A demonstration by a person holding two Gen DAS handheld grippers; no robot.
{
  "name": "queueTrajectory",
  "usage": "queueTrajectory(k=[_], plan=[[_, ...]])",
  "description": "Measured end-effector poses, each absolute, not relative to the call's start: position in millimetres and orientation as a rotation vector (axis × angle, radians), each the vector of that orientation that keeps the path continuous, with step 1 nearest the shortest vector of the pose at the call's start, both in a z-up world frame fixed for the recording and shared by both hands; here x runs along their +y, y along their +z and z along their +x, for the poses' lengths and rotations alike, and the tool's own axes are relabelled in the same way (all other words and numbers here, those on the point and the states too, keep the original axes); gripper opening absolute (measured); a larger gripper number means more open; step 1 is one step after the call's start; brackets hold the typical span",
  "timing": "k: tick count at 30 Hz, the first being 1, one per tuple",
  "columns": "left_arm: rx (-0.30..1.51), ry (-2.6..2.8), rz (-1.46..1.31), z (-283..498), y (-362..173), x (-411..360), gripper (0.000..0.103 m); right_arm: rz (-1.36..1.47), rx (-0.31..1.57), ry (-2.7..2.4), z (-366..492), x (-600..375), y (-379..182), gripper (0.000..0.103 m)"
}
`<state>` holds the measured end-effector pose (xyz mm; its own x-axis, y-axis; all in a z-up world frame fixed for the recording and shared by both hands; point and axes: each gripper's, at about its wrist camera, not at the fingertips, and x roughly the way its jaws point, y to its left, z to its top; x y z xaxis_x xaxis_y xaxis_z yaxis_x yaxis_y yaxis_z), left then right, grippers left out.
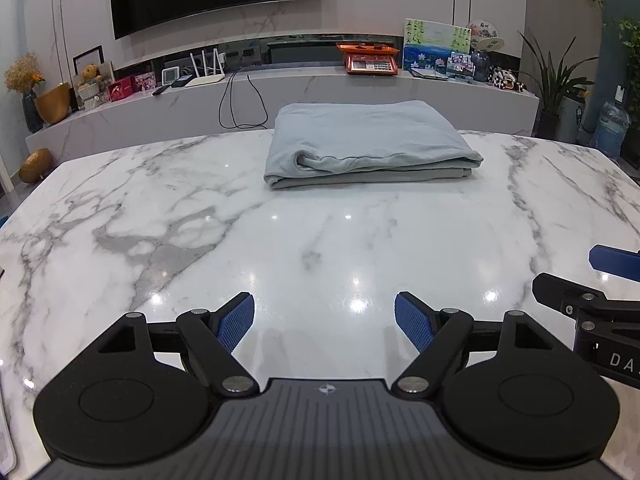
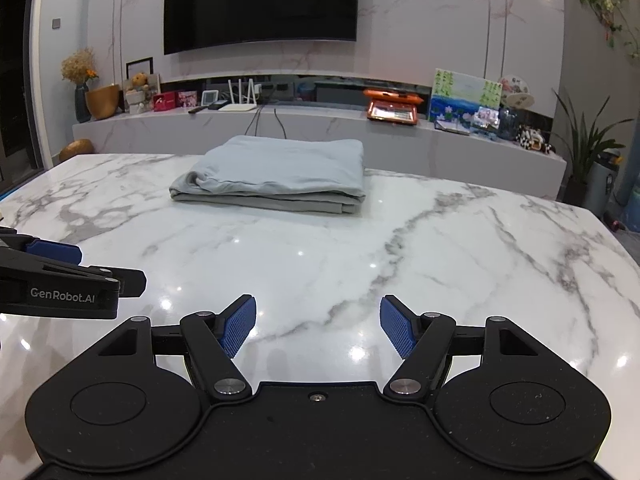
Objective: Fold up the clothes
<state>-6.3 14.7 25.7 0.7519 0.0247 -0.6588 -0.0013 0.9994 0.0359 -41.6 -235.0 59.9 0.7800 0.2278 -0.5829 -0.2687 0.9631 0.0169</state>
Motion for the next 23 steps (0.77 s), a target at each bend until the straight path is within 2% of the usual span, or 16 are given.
queueTrajectory(k=[23], plan=[[0.714, 0.033, 0.015, -7.8, 26.0, 16.0, 0.077, -0.083, 0.628, 0.284, -43.0, -229.3, 58.3, 0.068]])
